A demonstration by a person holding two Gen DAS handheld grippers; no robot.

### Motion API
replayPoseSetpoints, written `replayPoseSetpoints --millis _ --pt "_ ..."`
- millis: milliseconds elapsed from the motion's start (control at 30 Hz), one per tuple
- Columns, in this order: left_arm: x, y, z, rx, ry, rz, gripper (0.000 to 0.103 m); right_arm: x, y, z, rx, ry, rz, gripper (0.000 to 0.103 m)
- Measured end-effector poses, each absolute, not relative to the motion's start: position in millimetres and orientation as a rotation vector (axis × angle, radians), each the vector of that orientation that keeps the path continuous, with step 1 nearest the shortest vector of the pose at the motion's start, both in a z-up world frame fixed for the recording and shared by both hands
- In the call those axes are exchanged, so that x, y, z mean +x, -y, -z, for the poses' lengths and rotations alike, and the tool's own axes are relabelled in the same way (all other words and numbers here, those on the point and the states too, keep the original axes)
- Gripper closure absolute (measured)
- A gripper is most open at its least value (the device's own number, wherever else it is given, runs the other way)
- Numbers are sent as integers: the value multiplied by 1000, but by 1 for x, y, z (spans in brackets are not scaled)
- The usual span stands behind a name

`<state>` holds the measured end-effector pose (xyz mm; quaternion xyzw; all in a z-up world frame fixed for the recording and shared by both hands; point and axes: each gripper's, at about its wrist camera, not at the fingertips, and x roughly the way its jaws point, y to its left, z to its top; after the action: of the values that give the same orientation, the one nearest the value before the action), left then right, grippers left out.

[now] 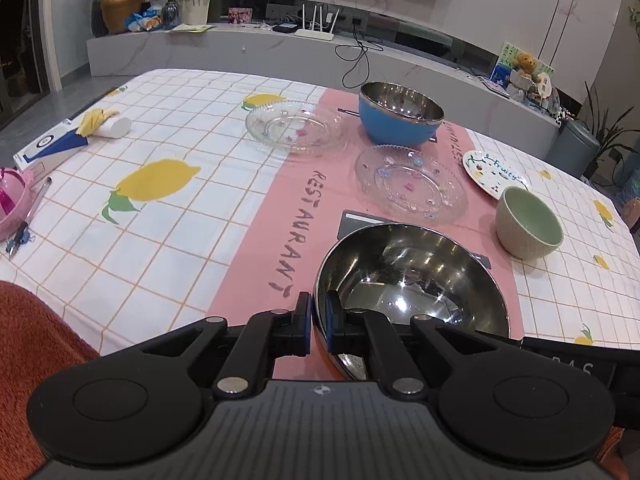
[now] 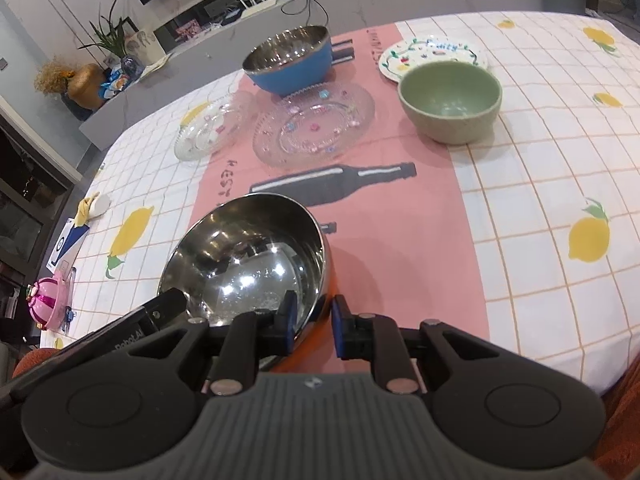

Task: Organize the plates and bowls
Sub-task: 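Lift the orange steel bowl with both tools and carry it across the runner, then lower the orange steel bowl and open both tools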

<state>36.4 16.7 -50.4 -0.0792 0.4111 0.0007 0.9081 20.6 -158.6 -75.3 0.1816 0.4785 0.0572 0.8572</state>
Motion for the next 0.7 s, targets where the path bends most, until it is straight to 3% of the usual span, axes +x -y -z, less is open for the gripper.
replayPoseSetpoints --millis 167,233,300,433,700 --pt "39 -19 58 -161 -867 -10 97 25 159 83 401 -1021 -136 85" --pt "39 -21 58 -173 -868 -6 96 25 158 82 397 -1020 -146 81" --pt "38 -22 57 -177 -862 -9 93 24 157 80 392 -1010 -153 70" --pt "37 -25 53 -191 -839 -22 68 20 154 72 354 -969 -157 57" --pt "33 -25 27 -155 -754 -36 51 12 158 48 268 -850 -91 31"
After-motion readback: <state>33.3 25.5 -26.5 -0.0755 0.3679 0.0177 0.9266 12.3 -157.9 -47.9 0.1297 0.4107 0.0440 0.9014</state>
